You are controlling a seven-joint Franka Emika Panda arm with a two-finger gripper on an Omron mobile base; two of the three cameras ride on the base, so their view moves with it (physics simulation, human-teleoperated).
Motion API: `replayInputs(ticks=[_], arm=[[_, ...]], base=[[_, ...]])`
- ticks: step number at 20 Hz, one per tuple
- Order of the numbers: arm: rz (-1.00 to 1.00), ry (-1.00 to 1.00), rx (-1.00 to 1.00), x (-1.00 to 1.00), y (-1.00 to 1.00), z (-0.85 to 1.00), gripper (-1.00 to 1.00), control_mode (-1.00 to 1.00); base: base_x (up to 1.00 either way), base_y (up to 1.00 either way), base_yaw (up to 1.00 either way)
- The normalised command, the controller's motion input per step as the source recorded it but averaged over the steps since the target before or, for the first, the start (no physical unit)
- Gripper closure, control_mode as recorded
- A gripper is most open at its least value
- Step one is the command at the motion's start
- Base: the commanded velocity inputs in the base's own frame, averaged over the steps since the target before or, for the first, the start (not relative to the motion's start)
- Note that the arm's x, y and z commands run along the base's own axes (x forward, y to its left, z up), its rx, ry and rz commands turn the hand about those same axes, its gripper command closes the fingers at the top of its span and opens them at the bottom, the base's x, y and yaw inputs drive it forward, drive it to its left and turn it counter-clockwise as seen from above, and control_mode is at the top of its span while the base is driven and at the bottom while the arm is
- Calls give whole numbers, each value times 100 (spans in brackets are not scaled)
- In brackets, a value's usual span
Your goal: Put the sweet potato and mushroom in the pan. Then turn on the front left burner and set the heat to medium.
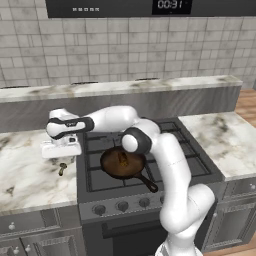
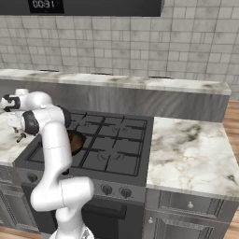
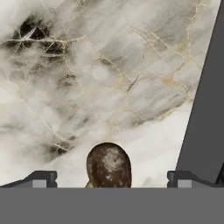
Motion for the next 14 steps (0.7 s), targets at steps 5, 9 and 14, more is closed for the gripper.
replayInputs(ticks=[5,9,14], arm=[[-5,0,-5,-30,4,0,-100,-100],[-6,0,-2,-38,6,0,-100,-100],[-13,0,-3,9,0,0,-100,-100]], base=[[0,0,0],[0,0,0],[0,0,0]])
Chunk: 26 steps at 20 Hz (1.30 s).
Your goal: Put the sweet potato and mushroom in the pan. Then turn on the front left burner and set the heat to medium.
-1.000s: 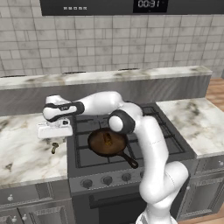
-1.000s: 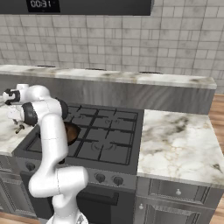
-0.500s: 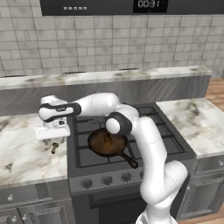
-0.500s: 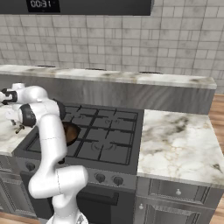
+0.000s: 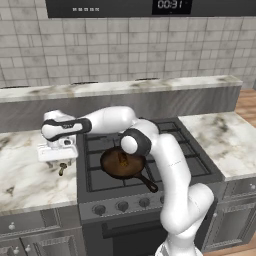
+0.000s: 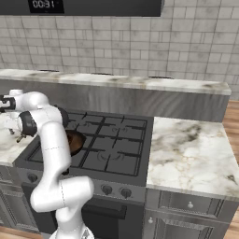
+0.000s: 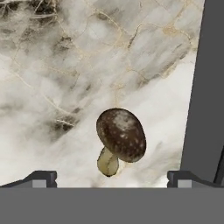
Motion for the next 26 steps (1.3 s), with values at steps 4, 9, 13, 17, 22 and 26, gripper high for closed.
replayInputs(ticks=[4,9,13,17,22,26], arm=[[-22,0,0,27,0,0,-100,-100],[-11,0,-2,0,0,0,-100,-100],[0,-6,-4,-8,1,-5,-100,-100],[0,-13,-8,-4,0,-14,-100,-100],[0,-11,-10,-6,0,0,-100,-100],[0,-5,-2,0,0,0,-100,-100]], base=[[0,0,0],[0,0,0],[0,0,0],[0,0,0],[0,0,0],[0,0,0]])
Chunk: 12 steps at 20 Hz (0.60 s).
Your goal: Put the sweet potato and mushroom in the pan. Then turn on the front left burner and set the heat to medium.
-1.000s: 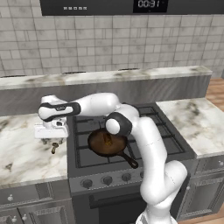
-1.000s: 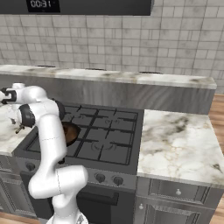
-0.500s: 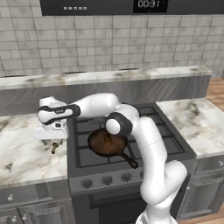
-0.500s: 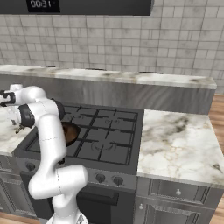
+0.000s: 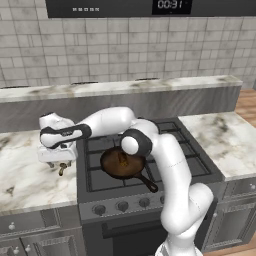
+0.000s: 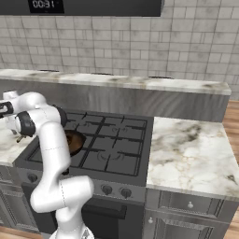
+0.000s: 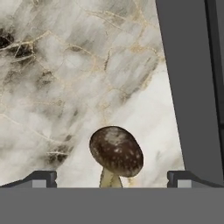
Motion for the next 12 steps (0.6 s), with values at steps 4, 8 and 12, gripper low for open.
replayInputs(ticks=[4,8,12], arm=[[0,0,0,1,0,-5,-100,-100],[0,-2,0,0,0,-12,-100,-100],[0,-3,0,0,0,-10,-100,-100]], base=[[0,0,0],[0,0,0],[0,0,0]])
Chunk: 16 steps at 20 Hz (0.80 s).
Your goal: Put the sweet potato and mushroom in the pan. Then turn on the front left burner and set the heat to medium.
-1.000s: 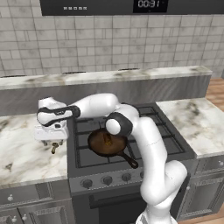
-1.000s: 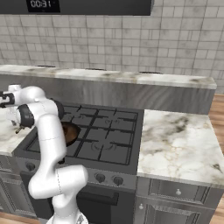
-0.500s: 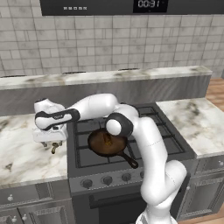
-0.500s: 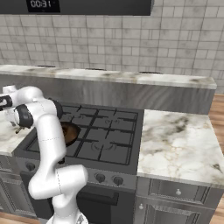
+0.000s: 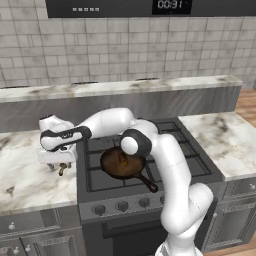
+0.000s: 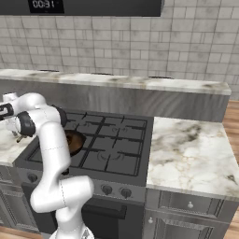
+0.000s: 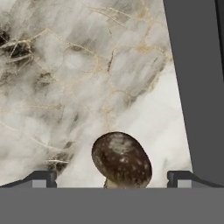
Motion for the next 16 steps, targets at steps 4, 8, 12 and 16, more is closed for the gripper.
replayInputs(ticks=[4,8,12,16], arm=[[0,-4,0,0,0,-16,-100,-100],[0,-6,0,0,0,-32,-100,-100],[0,-4,0,0,0,-16,-100,-100],[0,0,0,0,0,0,100,-100]], base=[[0,0,0],[0,0,0],[0,0,0],[0,0,0]])
